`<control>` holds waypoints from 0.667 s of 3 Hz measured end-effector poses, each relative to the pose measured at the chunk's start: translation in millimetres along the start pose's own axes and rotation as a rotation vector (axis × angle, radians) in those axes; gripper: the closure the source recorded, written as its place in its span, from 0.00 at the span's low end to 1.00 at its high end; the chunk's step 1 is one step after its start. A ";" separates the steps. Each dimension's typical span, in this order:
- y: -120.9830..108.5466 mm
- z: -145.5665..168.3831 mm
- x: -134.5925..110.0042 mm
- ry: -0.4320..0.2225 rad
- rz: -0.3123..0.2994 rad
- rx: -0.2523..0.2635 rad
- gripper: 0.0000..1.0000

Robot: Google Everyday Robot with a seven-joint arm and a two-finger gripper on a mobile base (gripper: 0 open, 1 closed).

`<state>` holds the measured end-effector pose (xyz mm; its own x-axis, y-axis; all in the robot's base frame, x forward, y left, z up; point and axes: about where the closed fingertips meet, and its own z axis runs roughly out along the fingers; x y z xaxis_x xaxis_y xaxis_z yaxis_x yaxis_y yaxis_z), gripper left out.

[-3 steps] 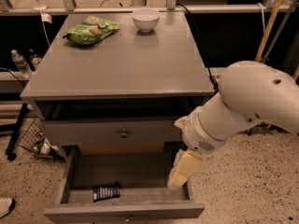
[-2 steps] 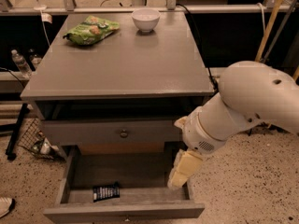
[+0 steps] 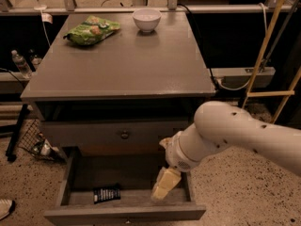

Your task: Pick rxbar blueberry from middle drawer and place on counter

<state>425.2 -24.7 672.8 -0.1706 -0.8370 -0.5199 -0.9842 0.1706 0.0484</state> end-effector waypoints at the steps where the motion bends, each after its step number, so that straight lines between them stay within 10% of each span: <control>1: 2.7 70.2 9.9 -0.050 0.042 -0.044 0.00; 2: -0.4 105.0 13.5 -0.089 0.071 -0.060 0.00</control>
Offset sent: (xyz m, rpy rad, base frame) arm 0.0101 0.0591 -0.1345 0.1557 0.0962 -0.0615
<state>428.4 18.5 576.3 -0.2373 -0.7738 -0.5872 -0.9714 0.1941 0.1368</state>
